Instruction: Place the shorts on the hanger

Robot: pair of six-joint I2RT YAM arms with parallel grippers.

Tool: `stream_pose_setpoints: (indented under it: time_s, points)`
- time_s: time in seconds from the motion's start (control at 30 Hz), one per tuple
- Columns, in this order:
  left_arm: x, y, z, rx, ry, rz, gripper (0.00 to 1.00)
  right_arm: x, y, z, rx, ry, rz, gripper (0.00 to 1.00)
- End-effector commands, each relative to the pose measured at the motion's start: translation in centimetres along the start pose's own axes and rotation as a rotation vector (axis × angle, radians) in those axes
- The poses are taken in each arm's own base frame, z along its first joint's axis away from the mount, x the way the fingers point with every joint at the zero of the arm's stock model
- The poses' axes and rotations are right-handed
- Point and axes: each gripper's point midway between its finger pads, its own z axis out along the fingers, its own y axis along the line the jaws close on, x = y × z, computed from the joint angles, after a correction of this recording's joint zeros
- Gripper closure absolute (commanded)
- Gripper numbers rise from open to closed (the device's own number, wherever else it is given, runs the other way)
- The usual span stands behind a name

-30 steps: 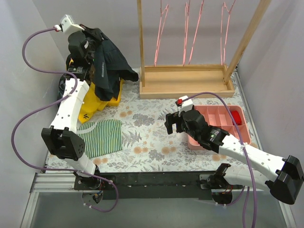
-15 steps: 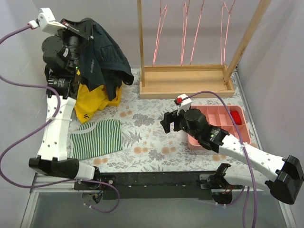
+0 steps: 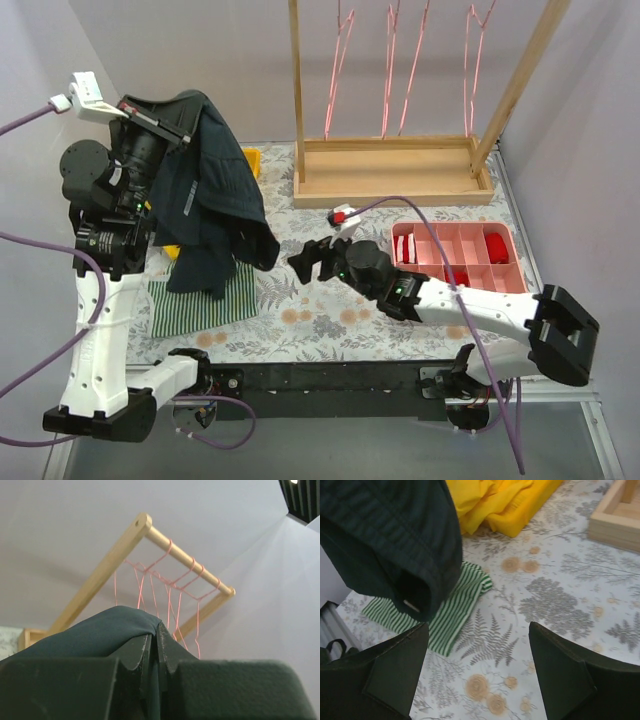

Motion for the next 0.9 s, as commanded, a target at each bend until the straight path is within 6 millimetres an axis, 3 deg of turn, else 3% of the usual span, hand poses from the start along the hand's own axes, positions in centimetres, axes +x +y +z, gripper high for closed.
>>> stream_pose_setpoints:
  time_s: [0.0,0.03,0.07,0.2,0.37,0.5,0.67,0.87]
  points:
    - [2.4,-1.1,-2.8,0.059,0.091,-0.074,1.0,-3.1,4.3,2.3,-0.05,-0.162,0.148,0.13]
    - [2.6,-1.1,-3.2,0.062,0.1,-0.078,1.0,-3.2,4.6,2.6,-0.048,-0.173,0.168,0.13]
    - [2.9,-1.0,-3.6,0.058,0.104,-0.082,1.0,-1.8,5.0,3.3,-0.045,-0.149,0.184,0.14]
    - [3.0,-1.4,-5.2,0.066,0.115,-0.077,1.0,0.6,5.7,4.1,-0.027,-0.123,0.214,0.18]
    - [2.5,-2.6,-6.2,0.091,0.119,-0.075,1.0,2.9,3.9,5.1,0.068,-0.115,0.231,0.35]
    - [2.1,-3.2,-6.4,0.097,0.123,-0.071,1.0,1.7,2.5,4.7,0.129,-0.191,0.215,0.39]
    - [1.9,-3.5,-6.4,0.097,0.128,-0.059,1.0,-0.3,2.1,3.2,0.129,-0.252,0.226,0.38]
    - [2.0,-3.8,-6.3,0.108,0.142,-0.071,1.0,-0.3,2.1,3.6,0.132,-0.254,0.239,0.38]
